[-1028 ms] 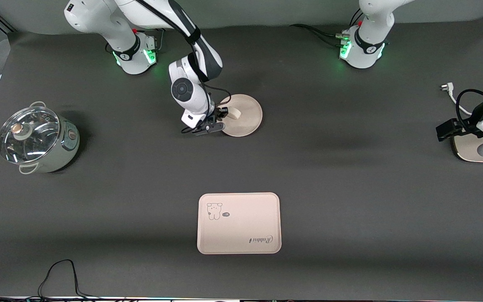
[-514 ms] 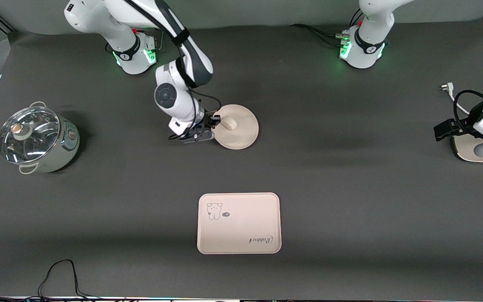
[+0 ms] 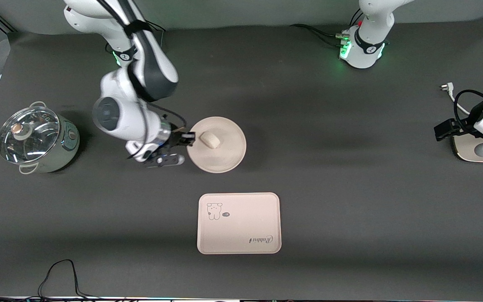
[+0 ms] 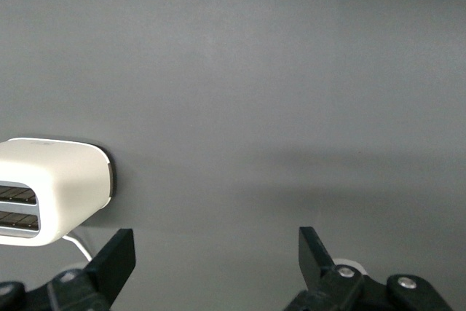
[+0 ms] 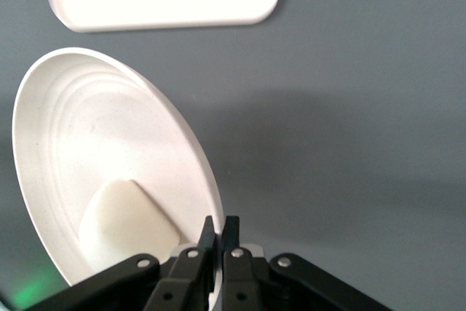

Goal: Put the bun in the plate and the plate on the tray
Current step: 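Lift the plate with the right gripper and carry it over the tray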

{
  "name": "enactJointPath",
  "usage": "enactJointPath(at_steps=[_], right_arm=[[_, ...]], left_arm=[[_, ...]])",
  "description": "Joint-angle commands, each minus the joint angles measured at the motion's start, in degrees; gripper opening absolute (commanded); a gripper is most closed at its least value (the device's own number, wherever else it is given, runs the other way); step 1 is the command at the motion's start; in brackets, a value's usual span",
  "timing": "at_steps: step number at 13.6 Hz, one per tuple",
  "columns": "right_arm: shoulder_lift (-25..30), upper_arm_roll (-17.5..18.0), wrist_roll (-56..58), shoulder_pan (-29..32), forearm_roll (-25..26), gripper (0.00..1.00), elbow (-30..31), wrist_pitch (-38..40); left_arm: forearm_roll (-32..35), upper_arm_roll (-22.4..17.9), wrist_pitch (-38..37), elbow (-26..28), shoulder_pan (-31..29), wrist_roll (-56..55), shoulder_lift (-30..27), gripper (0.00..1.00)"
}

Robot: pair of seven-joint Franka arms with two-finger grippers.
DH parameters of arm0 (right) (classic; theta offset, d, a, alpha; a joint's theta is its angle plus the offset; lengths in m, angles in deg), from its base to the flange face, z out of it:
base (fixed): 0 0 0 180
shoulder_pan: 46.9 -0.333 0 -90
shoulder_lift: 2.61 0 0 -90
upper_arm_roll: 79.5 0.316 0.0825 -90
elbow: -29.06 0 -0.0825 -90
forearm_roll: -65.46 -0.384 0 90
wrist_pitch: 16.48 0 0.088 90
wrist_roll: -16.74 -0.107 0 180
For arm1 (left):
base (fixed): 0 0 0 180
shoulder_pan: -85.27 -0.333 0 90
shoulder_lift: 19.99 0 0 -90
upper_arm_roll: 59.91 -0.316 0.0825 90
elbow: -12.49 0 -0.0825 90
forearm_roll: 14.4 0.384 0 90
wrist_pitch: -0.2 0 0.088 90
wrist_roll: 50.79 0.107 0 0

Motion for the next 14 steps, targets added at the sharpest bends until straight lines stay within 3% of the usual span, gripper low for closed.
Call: enactJointPath(at_steps=[1,3,5,8,10,14], right_arm=[[-7.2,-0.1,0.1,6.0,-0.4,0.00,-17.7,10.1],[-11.2,0.0,-0.4,9.8,-3.0,0.00,-26.7,13.5],[-15.8,0.1,-0.6,12.5,-7.5,0.00,-31.5,13.8],[-26.7,0.6,-5.4,15.0,-11.8,0.00,-42.9,12.2],[-31.5,3.3,-7.0,17.7,-17.4,0.00,-44.9,6.8],[-38.5,10.3,-9.9,20.0,-18.5,0.00,-44.9,-5.9]], left_arm=[[-1.0,-0.3,0.7,1.7,-0.1,1.1,-2.0,1.00],[-1.0,-0.3,0.7,1.8,0.1,1.1,-2.0,1.00],[-2.2,-0.2,0.6,1.7,-0.1,1.0,-2.1,1.00],[-7.1,-0.8,0.8,1.7,-0.1,0.8,-3.3,1.00],[-7.1,-0.8,0.9,1.8,-0.1,0.9,-3.3,1.00],[-7.1,-1.0,2.1,2.2,-0.2,1.0,-3.0,1.00]])
